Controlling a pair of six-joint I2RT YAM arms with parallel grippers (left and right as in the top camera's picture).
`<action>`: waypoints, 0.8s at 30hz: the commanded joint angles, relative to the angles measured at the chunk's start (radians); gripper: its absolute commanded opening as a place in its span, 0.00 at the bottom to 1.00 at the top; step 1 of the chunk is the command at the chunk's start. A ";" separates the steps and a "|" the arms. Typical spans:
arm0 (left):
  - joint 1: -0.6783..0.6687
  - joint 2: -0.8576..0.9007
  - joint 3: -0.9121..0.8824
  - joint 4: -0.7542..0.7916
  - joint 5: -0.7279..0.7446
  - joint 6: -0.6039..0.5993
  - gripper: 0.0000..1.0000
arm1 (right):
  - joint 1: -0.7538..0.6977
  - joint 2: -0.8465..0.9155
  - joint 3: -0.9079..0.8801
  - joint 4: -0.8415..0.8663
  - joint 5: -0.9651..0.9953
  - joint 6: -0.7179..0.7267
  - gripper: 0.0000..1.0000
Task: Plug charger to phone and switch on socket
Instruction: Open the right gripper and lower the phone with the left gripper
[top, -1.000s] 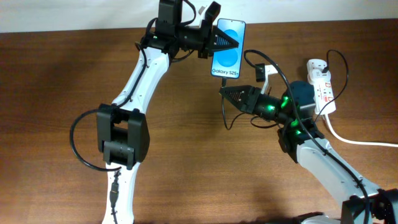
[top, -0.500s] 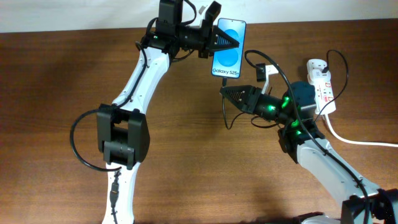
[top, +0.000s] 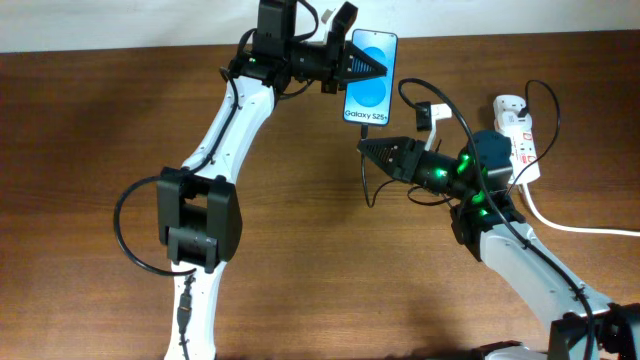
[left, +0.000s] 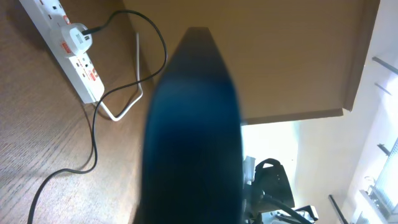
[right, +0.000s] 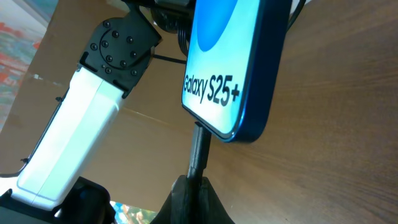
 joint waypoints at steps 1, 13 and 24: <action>-0.035 0.011 0.011 -0.010 0.153 0.017 0.00 | -0.056 0.003 0.026 0.033 0.151 -0.013 0.04; -0.016 0.011 0.011 -0.008 0.151 0.018 0.00 | -0.056 0.003 0.026 0.032 0.099 -0.014 0.40; 0.075 0.011 -0.051 -0.076 0.134 0.287 0.00 | -0.057 0.003 0.026 0.031 0.083 -0.041 0.54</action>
